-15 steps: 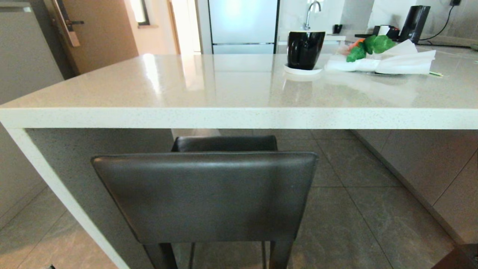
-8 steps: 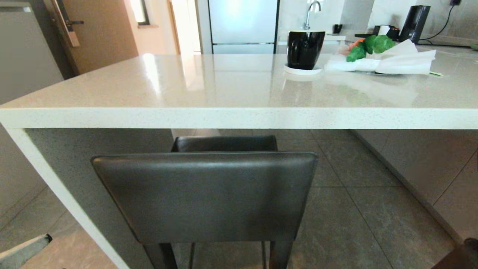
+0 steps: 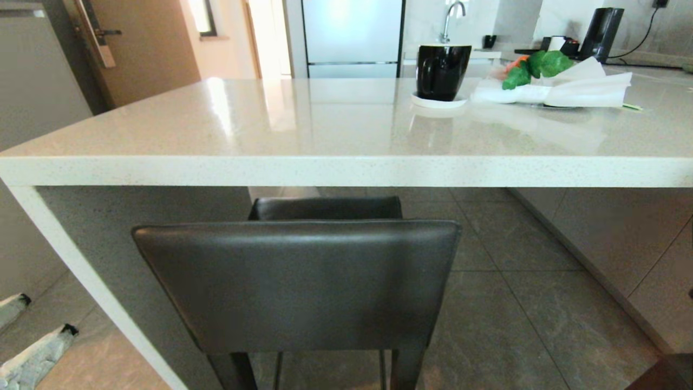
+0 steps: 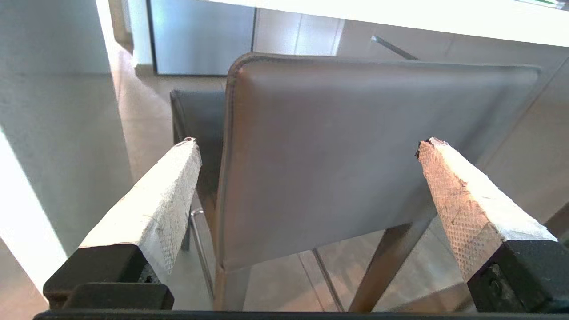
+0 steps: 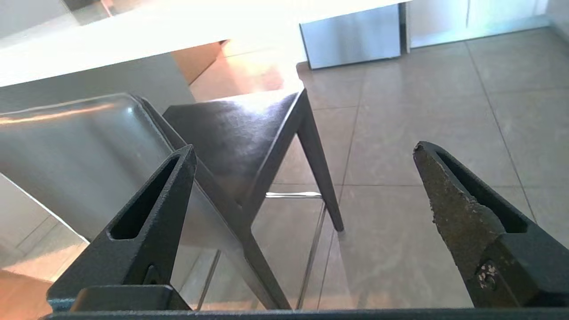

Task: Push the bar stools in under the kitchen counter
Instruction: Pull the gray chair out from under the dining table

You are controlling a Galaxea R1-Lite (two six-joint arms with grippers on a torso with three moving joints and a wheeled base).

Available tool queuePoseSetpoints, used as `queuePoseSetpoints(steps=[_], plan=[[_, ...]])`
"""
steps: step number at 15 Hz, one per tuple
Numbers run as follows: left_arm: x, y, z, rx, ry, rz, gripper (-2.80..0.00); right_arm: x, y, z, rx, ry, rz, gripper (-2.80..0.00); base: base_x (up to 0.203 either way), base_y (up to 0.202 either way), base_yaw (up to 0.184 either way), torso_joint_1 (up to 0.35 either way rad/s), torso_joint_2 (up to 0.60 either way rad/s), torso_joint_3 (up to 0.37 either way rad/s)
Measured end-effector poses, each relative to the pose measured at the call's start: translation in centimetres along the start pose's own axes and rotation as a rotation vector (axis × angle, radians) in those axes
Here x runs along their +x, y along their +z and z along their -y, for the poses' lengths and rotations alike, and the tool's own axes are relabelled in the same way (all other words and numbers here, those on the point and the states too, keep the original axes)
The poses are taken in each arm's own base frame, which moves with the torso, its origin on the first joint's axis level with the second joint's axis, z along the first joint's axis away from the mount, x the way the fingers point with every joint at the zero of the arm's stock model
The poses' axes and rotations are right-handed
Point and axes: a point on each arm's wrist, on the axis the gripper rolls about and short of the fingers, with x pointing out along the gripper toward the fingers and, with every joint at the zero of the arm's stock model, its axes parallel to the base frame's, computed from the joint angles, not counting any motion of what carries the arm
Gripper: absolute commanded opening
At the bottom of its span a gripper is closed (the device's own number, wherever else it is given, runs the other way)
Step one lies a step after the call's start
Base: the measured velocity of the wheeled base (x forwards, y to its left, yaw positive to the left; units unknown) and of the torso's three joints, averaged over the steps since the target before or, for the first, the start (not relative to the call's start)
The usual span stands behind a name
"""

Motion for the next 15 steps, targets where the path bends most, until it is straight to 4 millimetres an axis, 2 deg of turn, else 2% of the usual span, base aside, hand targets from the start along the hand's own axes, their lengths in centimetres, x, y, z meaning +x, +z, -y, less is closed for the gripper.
queuePoseSetpoints(steps=[4, 6, 11, 15], plan=[[0.8, -1.6, -1.0, -0.024, 0.044, -0.087, 0.00, 0.0, -2.8, 0.7, 0.016, -0.014, -0.093, 0.00, 0.000, 0.000, 0.000, 0.000, 0.00, 0.000], [1.6, -2.7, -2.3, 0.002, 0.127, -0.151, 0.00, 0.0, -4.5, 1.0, -0.004, -0.007, -0.138, 0.00, 0.000, 0.000, 0.000, 0.000, 0.00, 0.000], [3.8, -3.2, -6.9, 0.045, 0.249, -0.141, 0.00, 1.6, -4.7, 1.5, -0.023, 0.008, -0.129, 0.00, 0.000, 0.000, 0.000, 0.000, 0.00, 0.000], [3.0, -4.5, -7.8, 0.012, 0.044, -0.169, 0.00, 2.5, -5.2, 1.9, -0.009, -0.005, -0.176, 0.00, 0.000, 0.000, 0.000, 0.000, 0.00, 0.000]])
